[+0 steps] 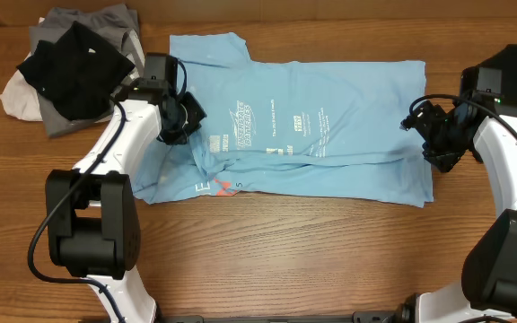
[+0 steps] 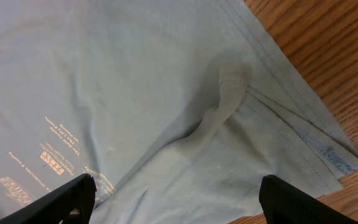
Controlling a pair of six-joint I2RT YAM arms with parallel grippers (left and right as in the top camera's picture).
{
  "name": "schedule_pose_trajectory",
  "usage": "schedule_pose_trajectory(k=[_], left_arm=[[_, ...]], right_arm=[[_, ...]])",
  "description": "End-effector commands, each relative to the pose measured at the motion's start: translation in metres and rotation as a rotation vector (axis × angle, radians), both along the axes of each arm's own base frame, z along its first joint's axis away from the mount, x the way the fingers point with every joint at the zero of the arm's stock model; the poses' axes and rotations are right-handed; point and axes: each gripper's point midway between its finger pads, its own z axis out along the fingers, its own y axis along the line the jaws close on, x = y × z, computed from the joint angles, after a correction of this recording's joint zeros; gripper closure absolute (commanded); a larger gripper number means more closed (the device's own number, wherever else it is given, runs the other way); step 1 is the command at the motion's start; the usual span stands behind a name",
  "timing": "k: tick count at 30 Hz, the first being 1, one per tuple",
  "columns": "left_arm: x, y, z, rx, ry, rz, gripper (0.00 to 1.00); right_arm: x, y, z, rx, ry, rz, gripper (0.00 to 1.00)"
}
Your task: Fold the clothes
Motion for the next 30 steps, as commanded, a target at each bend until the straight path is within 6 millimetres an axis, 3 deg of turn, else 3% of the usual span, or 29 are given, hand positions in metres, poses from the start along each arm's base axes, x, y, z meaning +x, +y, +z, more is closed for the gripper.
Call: schedule_pose_trajectory(k=[1, 4, 6, 11, 14, 19, 22, 24, 30], left_arm=[[0.015, 0.005, 0.004, -0.018, -0.039, 0.032, 0.89], [0.02, 0.008, 0.006, -0.002, -0.061, 0.04, 0.81], [0.022, 0.009, 0.007, 0.005, -0.073, 0.038, 0.61], [0.022, 0.007, 0.011, -0.002, -0.071, 0.009, 0.59], [0.006, 0.005, 0.018, -0.021, 0.013, 0.002, 0.57], [-0.04, 0.005, 0.028, 0.018, 0.206, -0.09, 0.5], [-0.071, 0.014, 0.023, 0.089, 0.329, -0.098, 0.43], [-0.082, 0.013, 0.017, 0.103, 0.363, -0.138, 0.33], [-0.096, -0.011, -0.007, 0.046, 0.386, -0.188, 0.32]], right_arm=[[-0.001, -0.001, 0.0, -0.016, 0.004, 0.008, 0.12], [-0.002, -0.001, 0.0, -0.018, 0.007, 0.008, 0.12], [-0.002, -0.001, 0.0, -0.017, 0.01, 0.008, 0.12], [-0.005, 0.0, -0.001, -0.015, 0.02, 0.008, 0.12], [-0.005, 0.0, -0.001, -0.015, 0.021, 0.008, 0.12], [-0.005, 0.0, -0.001, -0.015, 0.02, 0.008, 0.12], [-0.005, 0.0, -0.001, -0.015, 0.02, 0.008, 0.12], [-0.004, 0.0, -0.001, -0.015, 0.017, 0.007, 0.12], [-0.006, 0.001, -0.001, -0.013, 0.026, 0.009, 0.12]])
